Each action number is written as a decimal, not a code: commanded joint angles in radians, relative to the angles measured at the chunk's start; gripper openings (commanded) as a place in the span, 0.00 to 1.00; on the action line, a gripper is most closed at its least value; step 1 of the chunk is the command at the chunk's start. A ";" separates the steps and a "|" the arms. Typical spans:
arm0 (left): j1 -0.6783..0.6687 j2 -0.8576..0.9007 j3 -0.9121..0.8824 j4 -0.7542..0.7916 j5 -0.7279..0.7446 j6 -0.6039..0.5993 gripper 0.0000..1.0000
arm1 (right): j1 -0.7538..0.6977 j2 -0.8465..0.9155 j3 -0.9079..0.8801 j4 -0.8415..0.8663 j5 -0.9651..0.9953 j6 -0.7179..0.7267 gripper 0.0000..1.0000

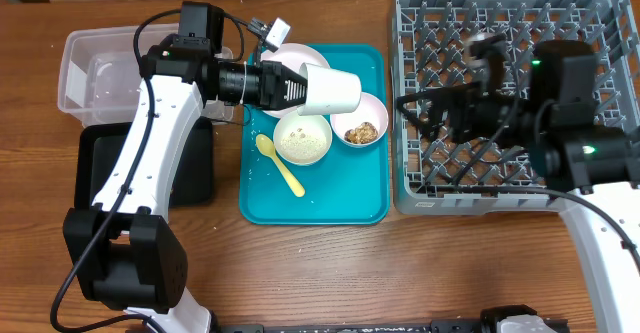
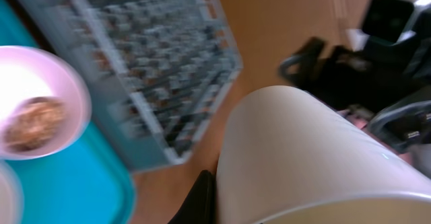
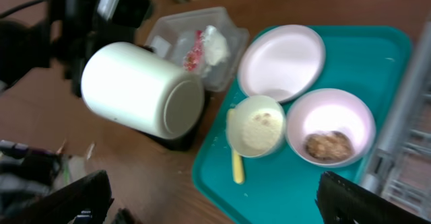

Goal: Sort waste into correct bins and load items into the dishwasher
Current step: 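Hand the white cup from the left gripper to the right gripper, then place the white cup upside down in the dish rack with the right gripper, then grasp the rim of the white rice bowl with the left gripper, then tip the rice bowl over the black tray to dump the rice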

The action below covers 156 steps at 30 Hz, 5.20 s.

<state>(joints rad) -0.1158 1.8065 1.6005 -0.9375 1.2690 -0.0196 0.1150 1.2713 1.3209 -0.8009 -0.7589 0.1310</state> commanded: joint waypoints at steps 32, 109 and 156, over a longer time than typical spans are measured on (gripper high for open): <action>-0.048 -0.010 0.018 -0.013 0.106 -0.139 0.43 | -0.087 0.050 0.021 0.172 -0.034 0.039 0.45; -0.422 0.038 -0.423 0.358 -1.243 0.198 0.18 | 0.063 0.355 0.435 -0.623 0.717 0.142 0.85; 0.505 0.014 0.065 -0.489 -0.478 0.282 0.04 | 0.063 0.355 0.434 -0.624 0.724 0.123 0.86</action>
<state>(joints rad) 0.3183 1.8519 1.7748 -1.4506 0.4961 0.0864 0.1829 1.6302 1.7382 -1.4288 -0.0444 0.2611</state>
